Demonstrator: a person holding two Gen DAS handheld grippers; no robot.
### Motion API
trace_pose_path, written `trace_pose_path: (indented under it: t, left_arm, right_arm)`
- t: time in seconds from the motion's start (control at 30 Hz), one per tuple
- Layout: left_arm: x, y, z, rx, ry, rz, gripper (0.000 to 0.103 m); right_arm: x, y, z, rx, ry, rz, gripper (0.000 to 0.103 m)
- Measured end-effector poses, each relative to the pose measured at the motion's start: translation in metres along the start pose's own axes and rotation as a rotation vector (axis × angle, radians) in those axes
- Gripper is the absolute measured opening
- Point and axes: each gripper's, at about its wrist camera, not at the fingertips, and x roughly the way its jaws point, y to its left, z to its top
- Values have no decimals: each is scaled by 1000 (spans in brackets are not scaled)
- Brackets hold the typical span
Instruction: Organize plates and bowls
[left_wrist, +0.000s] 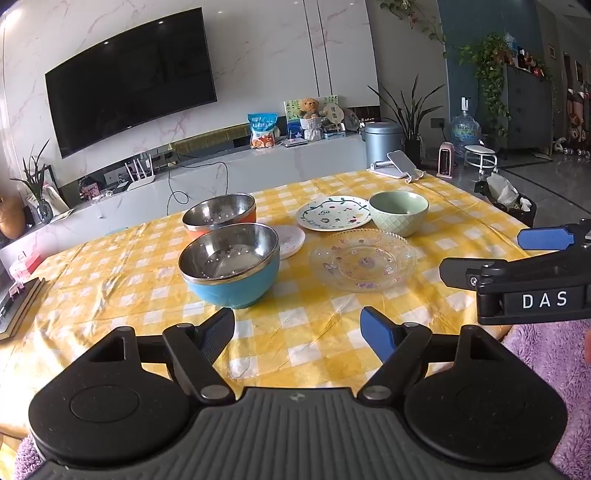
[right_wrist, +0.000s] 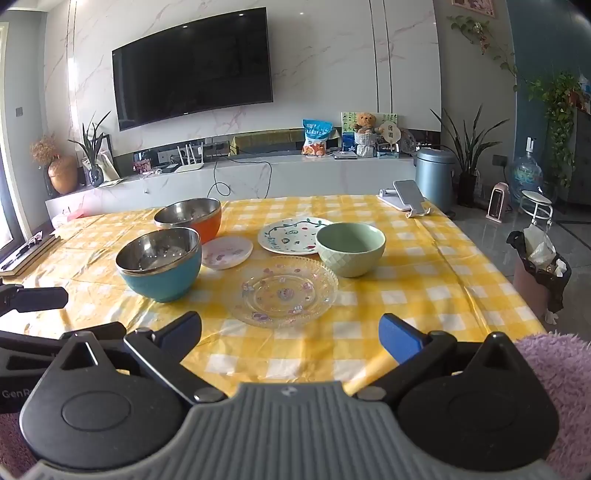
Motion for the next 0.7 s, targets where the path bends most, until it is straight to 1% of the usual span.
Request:
trace_pose_path:
  t: [0.07,0.1,0.2,0.27,0.4,0.43,0.6,0.7]
  left_arm:
    - [-1,1,0,8,0,-1,91]
    - [-3,-7,0,34,-8,10,91]
    - [-6,-11,1,42,-10,8,91]
    - [-3,-11,1,38,-1,-2,91]
    - [-10,-15,-1,40,-4,2,91]
    - [-4,-14,-1,41,2,3,91]
    - [-4,-20,-3,40,6,5,91]
    - [-3,-16,-2,44,6,-3,91]
  right_arm:
    - [0,0,0,2,-2,1,100]
    - [-1,0,0,3,-4,2,100]
    - [-1,-1,0,7,0,5,100]
    - [-1,-1,0,7,0,4,100]
    - [-1,-2,0,4,1,5,100]
    - [-1,-1,1,2,1,4,100]
    - [-2,2,0,-2,3,3,100]
    - [-1,2,0,-3,4,3,100]
